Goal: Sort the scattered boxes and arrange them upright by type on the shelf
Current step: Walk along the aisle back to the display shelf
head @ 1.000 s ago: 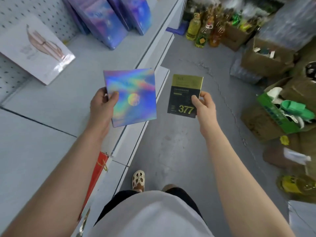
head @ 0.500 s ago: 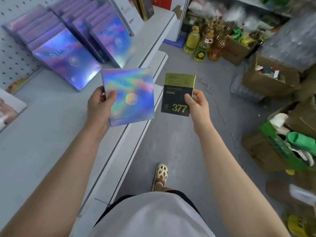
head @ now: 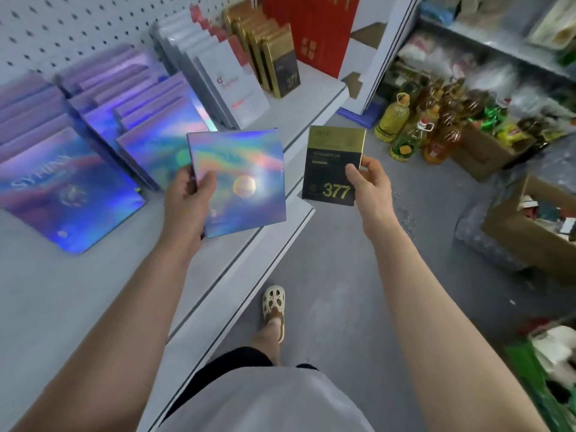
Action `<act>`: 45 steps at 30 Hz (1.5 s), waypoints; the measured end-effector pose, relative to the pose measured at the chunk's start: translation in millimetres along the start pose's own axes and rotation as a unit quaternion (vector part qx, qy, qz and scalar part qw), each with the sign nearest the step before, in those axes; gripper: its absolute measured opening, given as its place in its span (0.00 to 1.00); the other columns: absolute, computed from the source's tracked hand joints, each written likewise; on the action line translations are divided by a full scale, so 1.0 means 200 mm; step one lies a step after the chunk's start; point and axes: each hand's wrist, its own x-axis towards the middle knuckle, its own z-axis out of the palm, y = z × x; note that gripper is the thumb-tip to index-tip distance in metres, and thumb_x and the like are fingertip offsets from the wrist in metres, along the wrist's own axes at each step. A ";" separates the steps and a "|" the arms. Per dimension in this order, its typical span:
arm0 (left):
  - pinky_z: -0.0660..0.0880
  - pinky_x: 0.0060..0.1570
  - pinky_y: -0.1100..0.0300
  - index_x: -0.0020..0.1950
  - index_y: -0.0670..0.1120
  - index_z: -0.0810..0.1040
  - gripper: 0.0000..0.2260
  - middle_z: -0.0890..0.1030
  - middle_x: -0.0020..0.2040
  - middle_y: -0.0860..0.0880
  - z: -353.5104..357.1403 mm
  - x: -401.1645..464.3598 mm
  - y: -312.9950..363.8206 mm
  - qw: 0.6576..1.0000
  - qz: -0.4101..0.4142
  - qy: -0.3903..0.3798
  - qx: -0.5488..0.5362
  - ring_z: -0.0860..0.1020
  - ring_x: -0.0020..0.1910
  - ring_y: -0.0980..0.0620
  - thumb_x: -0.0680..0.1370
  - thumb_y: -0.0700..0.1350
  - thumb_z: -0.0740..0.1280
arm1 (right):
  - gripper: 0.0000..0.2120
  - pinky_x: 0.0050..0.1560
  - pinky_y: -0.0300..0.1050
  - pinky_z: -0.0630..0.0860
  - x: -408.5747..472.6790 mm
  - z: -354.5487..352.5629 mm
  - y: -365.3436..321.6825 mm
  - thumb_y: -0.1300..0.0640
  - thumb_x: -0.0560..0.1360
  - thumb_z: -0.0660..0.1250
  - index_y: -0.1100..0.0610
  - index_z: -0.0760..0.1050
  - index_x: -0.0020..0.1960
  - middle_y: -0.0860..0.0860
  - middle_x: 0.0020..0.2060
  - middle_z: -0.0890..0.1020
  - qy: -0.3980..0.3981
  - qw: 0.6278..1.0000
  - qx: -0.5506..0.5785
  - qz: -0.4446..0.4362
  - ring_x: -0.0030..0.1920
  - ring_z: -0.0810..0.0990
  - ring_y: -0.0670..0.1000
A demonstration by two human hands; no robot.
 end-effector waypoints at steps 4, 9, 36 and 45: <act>0.77 0.50 0.58 0.51 0.47 0.76 0.04 0.81 0.46 0.50 0.24 0.27 0.02 0.999 0.023 0.028 -0.005 0.79 0.43 0.57 0.79 0.39 0.66 | 0.08 0.46 0.41 0.78 0.44 0.02 -0.07 0.54 0.80 0.65 0.54 0.74 0.58 0.49 0.48 0.84 -0.016 0.999 -0.022 -0.016 0.48 0.84 0.48; 0.77 0.50 0.61 0.57 0.41 0.74 0.07 0.81 0.48 0.49 0.48 0.54 0.05 0.998 0.028 0.050 0.010 0.80 0.43 0.59 0.79 0.37 0.65 | 0.11 0.45 0.41 0.78 0.90 0.07 -0.19 0.57 0.79 0.67 0.54 0.73 0.61 0.49 0.49 0.82 -0.069 0.994 -0.065 -0.061 0.49 0.83 0.49; 0.79 0.44 0.61 0.61 0.39 0.75 0.11 0.84 0.42 0.54 1.13 0.71 -0.09 0.925 0.004 0.374 -0.063 0.81 0.41 0.56 0.78 0.35 0.66 | 0.22 0.55 0.44 0.74 2.27 0.54 -0.43 0.60 0.74 0.73 0.48 0.68 0.63 0.51 0.63 0.71 -0.359 0.774 -0.336 -0.399 0.59 0.75 0.52; 0.78 0.41 0.65 0.58 0.42 0.75 0.08 0.85 0.41 0.56 1.14 0.69 -0.03 0.925 0.012 0.375 -0.068 0.82 0.40 0.59 0.80 0.35 0.64 | 0.17 0.59 0.48 0.71 2.07 0.60 -0.54 0.57 0.76 0.69 0.56 0.74 0.64 0.55 0.60 0.75 -0.334 0.734 -0.257 -0.532 0.61 0.73 0.55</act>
